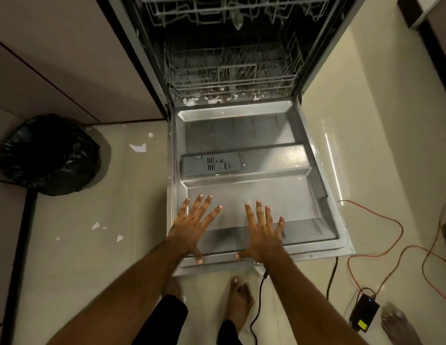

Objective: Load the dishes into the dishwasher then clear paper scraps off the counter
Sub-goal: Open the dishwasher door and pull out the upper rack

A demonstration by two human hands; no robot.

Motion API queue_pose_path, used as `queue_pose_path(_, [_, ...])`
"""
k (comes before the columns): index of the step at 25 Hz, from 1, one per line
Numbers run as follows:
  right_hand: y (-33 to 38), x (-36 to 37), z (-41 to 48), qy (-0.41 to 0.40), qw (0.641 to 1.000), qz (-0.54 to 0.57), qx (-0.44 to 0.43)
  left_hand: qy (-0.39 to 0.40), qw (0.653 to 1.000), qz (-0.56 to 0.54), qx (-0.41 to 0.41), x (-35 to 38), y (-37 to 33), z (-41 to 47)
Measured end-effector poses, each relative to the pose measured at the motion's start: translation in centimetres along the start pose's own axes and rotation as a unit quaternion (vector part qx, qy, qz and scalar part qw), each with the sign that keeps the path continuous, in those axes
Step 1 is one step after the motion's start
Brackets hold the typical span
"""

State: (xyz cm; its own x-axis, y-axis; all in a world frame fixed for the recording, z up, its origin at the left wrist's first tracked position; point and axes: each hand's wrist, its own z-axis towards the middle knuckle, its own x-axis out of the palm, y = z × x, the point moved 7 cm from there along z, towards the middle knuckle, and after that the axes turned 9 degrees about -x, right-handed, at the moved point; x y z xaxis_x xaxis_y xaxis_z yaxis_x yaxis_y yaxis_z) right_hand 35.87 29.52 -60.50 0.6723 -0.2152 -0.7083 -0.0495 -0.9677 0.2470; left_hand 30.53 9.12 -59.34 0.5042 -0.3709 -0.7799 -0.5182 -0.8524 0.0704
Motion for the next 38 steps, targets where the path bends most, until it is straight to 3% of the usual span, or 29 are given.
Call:
queue_pose_path(10, [0.3,6.7,2.0,-0.107,0.991,-0.067,0.031,-0.03,0.999,0.013,-0.014,5.9,-2.5,1.4])
queue_pose_path(15, [1.1,4.3,1.6,-0.11,0.991,-0.067,0.021,-0.054,0.998,-0.025,0.031,4.0,-2.4,1.1])
queue_pose_path(22, [4.3,-12.0,2.3,-0.167,0.984,-0.06,0.026,-0.127,0.991,-0.045,0.016,-10.1,3.3,2.9])
queue_pose_path(31, [8.9,-36.5,7.8,-0.27,0.962,-0.036,0.018,-0.34,0.939,-0.043,-0.04,-38.1,13.3,9.8])
queue_pose_path(33, [9.7,-40.9,9.2,-0.282,0.958,-0.039,0.009,-0.344,0.933,-0.074,-0.071,-41.8,16.3,10.7])
queue_pose_path(38, [11.0,-47.5,12.0,-0.256,0.966,-0.044,-0.007,-0.259,0.948,-0.138,-0.124,-43.8,21.3,13.6])
